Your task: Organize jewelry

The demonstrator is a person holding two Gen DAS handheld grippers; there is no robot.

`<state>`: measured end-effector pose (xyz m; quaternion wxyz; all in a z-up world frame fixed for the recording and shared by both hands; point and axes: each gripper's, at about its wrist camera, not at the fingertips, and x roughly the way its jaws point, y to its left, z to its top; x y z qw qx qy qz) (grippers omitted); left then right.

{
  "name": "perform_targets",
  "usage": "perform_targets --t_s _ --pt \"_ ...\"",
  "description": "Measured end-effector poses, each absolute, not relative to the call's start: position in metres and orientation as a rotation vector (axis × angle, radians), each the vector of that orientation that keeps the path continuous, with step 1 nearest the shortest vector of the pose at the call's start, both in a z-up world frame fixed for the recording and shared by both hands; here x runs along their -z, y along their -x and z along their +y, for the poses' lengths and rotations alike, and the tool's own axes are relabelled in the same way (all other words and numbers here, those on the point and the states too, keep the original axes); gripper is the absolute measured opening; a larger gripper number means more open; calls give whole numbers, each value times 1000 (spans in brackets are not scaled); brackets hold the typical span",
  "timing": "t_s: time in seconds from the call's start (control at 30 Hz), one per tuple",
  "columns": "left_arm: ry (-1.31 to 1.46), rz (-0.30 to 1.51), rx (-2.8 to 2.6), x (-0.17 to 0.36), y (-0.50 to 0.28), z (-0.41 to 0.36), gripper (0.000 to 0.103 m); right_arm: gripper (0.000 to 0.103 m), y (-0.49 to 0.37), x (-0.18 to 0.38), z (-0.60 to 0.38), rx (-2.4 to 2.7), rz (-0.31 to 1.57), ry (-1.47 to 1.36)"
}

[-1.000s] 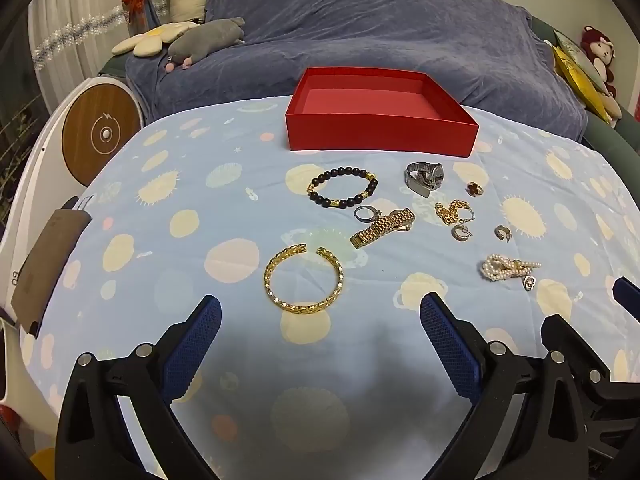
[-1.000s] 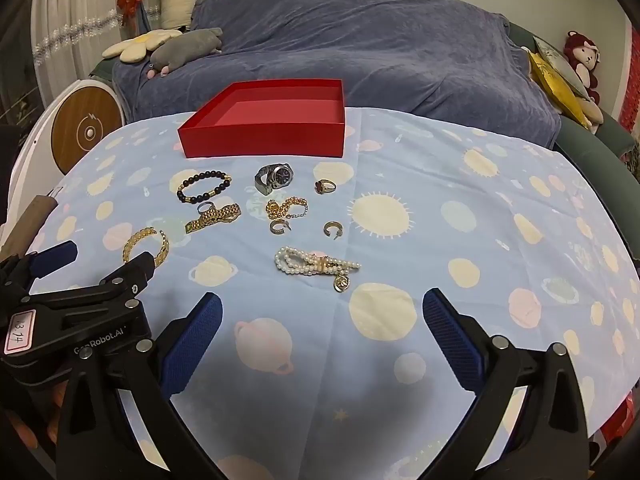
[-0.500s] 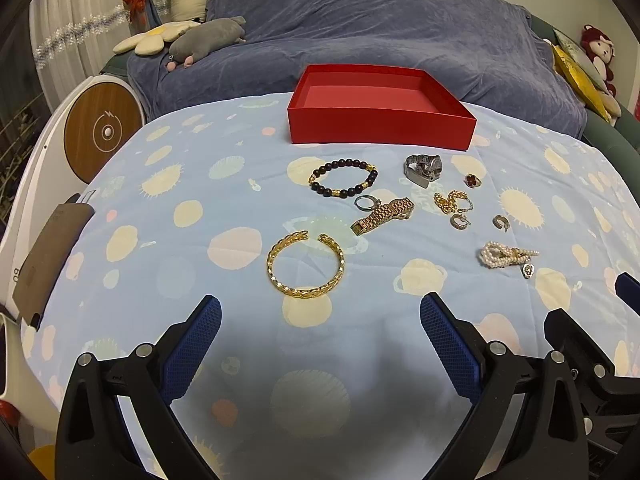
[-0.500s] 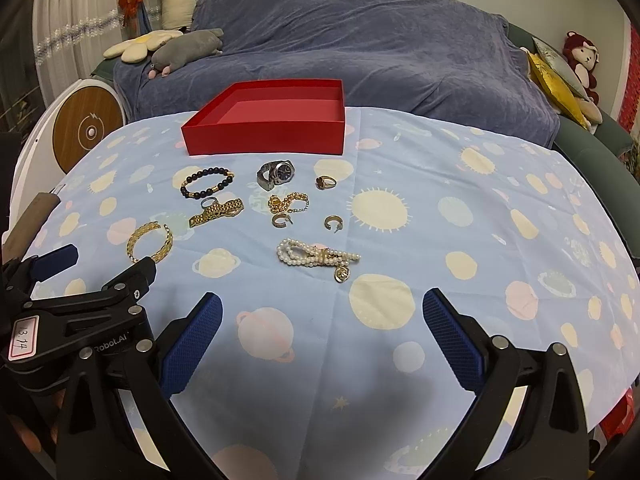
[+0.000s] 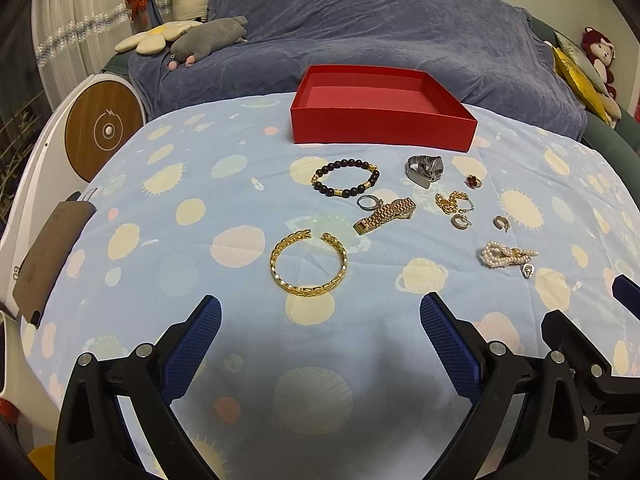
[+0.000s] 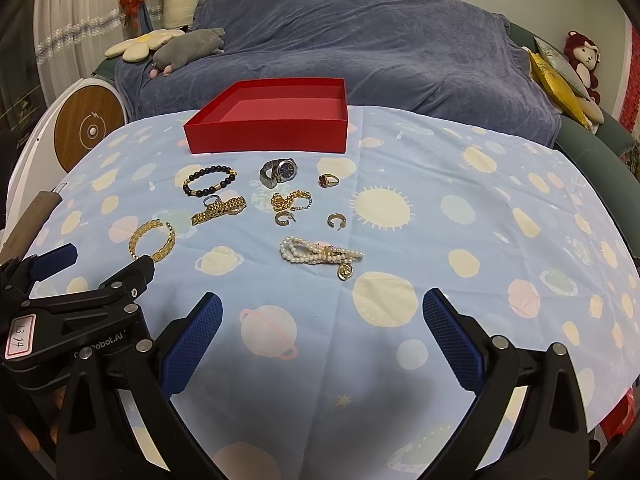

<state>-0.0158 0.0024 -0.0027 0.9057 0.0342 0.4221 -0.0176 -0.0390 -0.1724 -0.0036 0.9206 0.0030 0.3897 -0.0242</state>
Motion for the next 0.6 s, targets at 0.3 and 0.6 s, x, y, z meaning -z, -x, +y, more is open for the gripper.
perform_targets --t_s 0.3,0.6 --pt "-70 872 36 3 16 2 98 98 39 4 -172 50 802 -7" --pt "-69 872 36 3 16 2 98 98 39 4 -172 48 802 -7"
